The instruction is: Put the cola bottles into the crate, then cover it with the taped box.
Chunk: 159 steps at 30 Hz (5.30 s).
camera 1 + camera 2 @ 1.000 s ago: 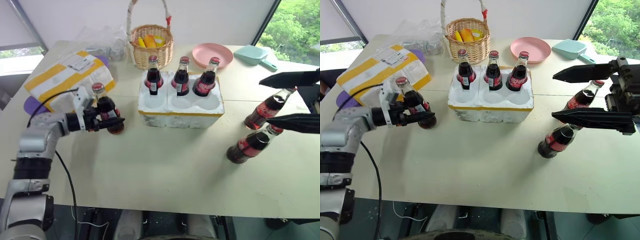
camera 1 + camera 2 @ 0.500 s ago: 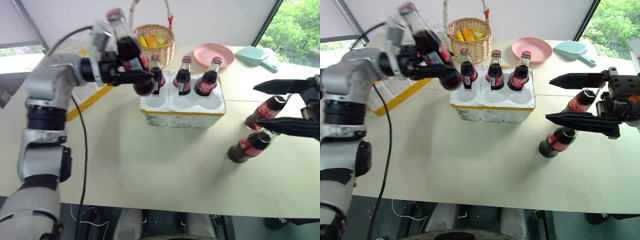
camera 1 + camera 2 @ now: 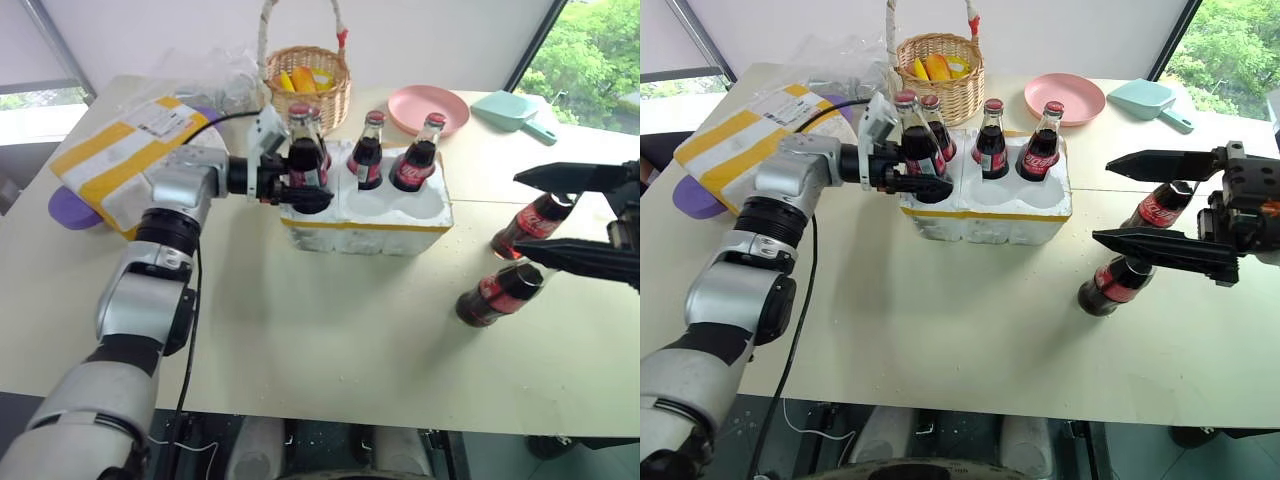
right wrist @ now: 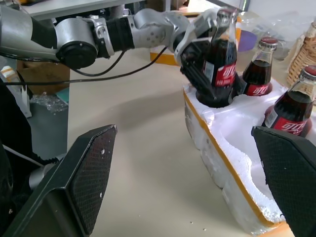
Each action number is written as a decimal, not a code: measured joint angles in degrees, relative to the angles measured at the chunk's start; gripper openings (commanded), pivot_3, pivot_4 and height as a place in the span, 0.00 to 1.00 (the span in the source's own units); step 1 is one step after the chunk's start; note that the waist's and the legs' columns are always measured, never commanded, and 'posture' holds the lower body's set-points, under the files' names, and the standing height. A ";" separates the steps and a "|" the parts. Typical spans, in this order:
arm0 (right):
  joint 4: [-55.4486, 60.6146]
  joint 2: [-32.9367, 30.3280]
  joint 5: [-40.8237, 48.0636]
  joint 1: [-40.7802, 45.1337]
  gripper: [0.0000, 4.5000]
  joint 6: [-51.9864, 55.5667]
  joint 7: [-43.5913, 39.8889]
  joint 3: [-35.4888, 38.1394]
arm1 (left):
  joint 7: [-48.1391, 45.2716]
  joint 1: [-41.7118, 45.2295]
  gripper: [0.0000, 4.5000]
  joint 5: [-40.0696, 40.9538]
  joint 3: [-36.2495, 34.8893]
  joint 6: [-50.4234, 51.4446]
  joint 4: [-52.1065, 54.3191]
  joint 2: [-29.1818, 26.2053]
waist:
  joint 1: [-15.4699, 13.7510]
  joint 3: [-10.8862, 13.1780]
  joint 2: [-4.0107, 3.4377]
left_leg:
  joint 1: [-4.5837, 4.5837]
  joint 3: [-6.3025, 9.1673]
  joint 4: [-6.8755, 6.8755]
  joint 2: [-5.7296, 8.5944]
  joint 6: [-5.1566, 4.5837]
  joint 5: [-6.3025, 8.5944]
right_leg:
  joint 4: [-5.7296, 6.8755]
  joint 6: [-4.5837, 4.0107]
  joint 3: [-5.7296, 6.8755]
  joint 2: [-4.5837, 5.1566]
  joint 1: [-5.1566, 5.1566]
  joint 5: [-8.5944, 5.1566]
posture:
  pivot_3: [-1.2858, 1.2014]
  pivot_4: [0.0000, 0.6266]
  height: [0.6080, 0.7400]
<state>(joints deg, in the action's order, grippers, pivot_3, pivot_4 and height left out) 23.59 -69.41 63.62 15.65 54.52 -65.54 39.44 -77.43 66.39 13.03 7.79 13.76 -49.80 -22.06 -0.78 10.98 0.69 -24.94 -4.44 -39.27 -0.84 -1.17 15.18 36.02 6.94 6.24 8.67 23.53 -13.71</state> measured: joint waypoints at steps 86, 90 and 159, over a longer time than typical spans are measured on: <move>-0.63 37.12 -19.26 -30.66 1.00 -22.69 24.23 -7.20 | 1.44 -23.50 0.98 22.71 -6.42 27.44 56.23 -22.74 | -1.34 -0.09 -0.13 | 0.47 0.05 0.08 -0.03 -0.19 0.12 | 0.02 -0.01 -0.20 -0.09 -0.34 -0.03 | 0.52 0.24 1.00; -1.65 37.13 -19.58 -29.88 0.79 -22.75 24.58 -7.68 | 1.67 -23.49 1.00 23.29 -6.43 28.10 56.80 -22.68 | -1.32 -0.09 -0.13 | 0.47 0.05 0.08 -0.03 -0.18 0.12 | 0.03 -0.01 -0.20 -0.10 -0.34 -0.03 | 0.52 0.24 1.00; -13.45 35.79 -36.25 14.88 0.99 -14.69 23.87 -34.40 | 10.92 -27.38 1.00 27.63 -8.64 29.45 63.31 -19.94 | -0.04 0.01 -0.23 | -0.12 -0.08 0.07 0.05 0.24 -0.15 | 0.08 0.02 -0.14 -0.10 0.10 -0.01 | 0.52 0.24 1.00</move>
<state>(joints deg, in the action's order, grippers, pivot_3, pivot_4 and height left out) 10.14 -33.62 27.36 30.53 39.83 -41.67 5.04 -66.51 39.00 40.66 -0.84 43.21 13.51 -41.99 -0.82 11.00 0.46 -25.06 -4.52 -39.21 -0.79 -0.92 15.04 36.10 6.96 6.11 8.57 23.63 -13.72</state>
